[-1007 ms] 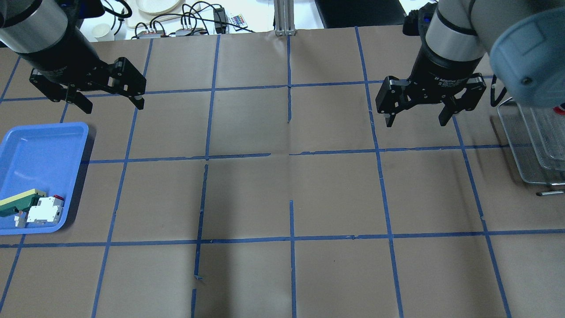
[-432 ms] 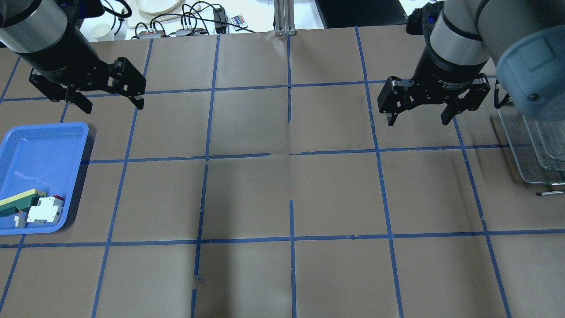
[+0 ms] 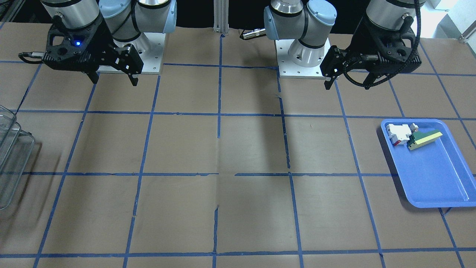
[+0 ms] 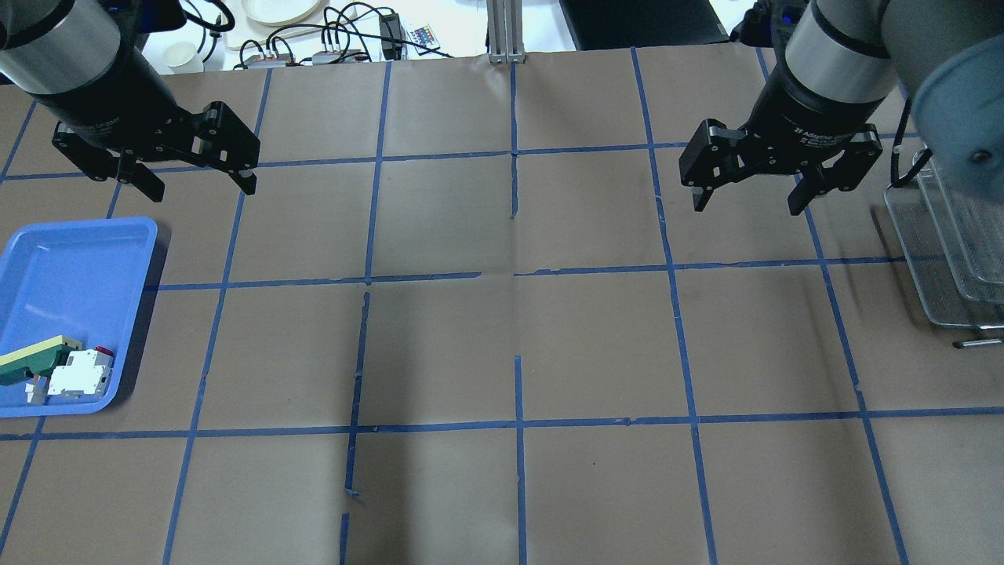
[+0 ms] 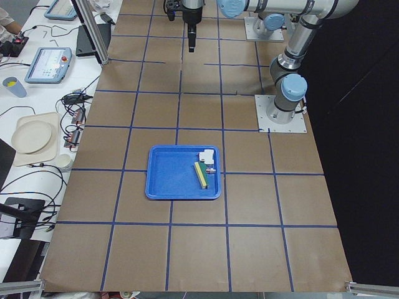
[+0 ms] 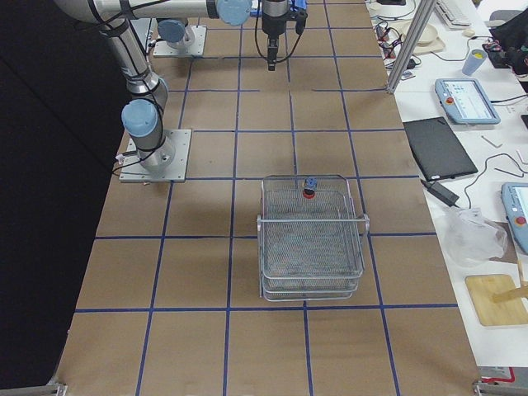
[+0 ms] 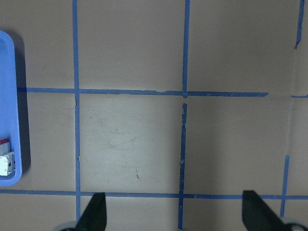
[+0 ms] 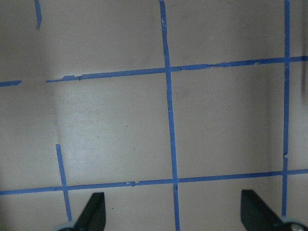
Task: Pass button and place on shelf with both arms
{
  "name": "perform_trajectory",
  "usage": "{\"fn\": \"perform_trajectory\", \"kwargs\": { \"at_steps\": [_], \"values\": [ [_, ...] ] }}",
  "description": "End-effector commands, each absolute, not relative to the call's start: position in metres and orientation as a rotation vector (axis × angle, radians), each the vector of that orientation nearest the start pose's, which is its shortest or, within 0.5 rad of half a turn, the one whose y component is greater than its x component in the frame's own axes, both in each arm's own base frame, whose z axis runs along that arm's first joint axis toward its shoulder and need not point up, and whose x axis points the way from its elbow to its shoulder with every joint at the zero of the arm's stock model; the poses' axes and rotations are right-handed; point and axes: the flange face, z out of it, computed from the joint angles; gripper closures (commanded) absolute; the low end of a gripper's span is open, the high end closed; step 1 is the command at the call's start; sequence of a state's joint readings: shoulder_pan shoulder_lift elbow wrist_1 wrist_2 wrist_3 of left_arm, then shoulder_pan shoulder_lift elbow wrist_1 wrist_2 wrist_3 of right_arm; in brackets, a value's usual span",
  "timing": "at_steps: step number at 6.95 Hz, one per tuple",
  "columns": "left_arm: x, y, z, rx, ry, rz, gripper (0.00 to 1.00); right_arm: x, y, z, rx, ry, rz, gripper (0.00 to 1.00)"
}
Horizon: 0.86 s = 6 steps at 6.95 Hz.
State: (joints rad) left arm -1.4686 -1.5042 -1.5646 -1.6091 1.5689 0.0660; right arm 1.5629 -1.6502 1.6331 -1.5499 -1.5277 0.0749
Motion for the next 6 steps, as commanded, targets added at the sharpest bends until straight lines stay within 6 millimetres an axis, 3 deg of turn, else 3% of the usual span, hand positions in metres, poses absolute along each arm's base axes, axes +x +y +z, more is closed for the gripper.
{"fn": "perform_trajectory", "kwargs": {
  "at_steps": [1, 6],
  "values": [
    [-0.0857, -0.4785, 0.5174, -0.055, 3.141, -0.051, 0.00, 0.1312, -0.4596, 0.4934, 0.142, 3.089, 0.009, 0.00],
    [-0.0849, -0.4788, 0.5175, -0.060, 3.141, -0.053, 0.00, 0.1295, -0.4565, 0.4933, 0.134, 3.107, 0.016, 0.00]
  ]
}}
